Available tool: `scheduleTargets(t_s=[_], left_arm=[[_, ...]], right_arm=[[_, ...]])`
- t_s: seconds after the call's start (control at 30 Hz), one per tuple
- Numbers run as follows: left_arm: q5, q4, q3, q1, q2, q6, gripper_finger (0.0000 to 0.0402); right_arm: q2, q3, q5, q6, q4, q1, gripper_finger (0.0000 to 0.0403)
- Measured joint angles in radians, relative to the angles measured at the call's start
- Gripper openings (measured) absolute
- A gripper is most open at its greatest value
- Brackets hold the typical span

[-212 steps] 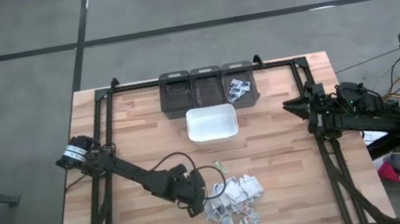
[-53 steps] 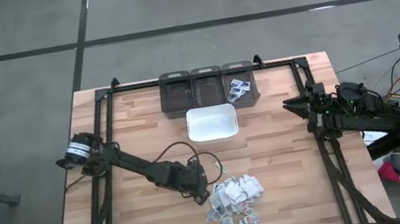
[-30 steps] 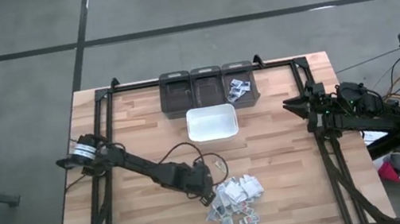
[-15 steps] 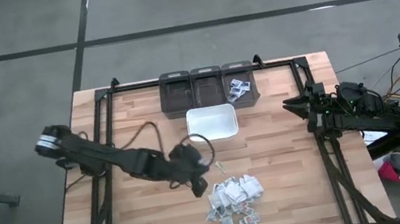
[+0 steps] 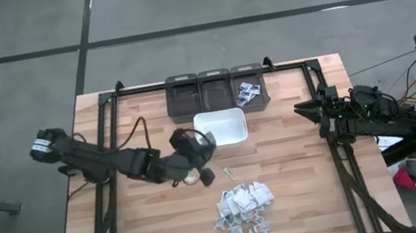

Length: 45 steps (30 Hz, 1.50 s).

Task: Pick & Place First Aid Supplies
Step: Put the white fingertip band aid into the left black bin

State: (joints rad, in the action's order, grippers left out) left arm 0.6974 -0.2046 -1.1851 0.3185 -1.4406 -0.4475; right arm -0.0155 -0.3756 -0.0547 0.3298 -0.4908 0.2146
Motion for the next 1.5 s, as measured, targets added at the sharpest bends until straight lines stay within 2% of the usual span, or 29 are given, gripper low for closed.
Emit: scheduleTargets(t_s=[0.13,0.27,0.57,0.8,0.9,1.17,1.5], left_arm=[[0.02,-0.034,0.0,-0.063,0.0,0.109,0.0],[0.005,-0.092,0.0,-0.177,0.0,0.247,0.0],[-0.348,-0.152,0.014,-0.584,0.0,0.446,0.0],[-0.514,-0.154,0.024,-0.814,-0.04,0.569,0.0],[-0.573,-0.155,0.024,-0.855,-0.099,0.596,0.0],[-0.612,-0.172,-0.077,-0.868,-0.298,0.644,0.0],[-0.738,-0.502,-0.377,-0.961,-0.539,0.648,0.0]], right_arm=[[0.0,0.0,0.0,0.0,0.001,0.0,0.0077],[0.0,0.0,0.0,0.0,0.001,0.0,0.008],[0.0,0.0,0.0,0.007,0.002,0.0,0.0091],[0.0,0.0,0.0,0.008,0.002,0.0,0.0078],[0.0,0.0,0.001,0.008,0.002,0.0,0.0072],[0.0,0.0,0.0,0.008,0.002,0.0,0.0073],[0.0,0.0,0.0,0.011,0.004,0.0,0.0076]])
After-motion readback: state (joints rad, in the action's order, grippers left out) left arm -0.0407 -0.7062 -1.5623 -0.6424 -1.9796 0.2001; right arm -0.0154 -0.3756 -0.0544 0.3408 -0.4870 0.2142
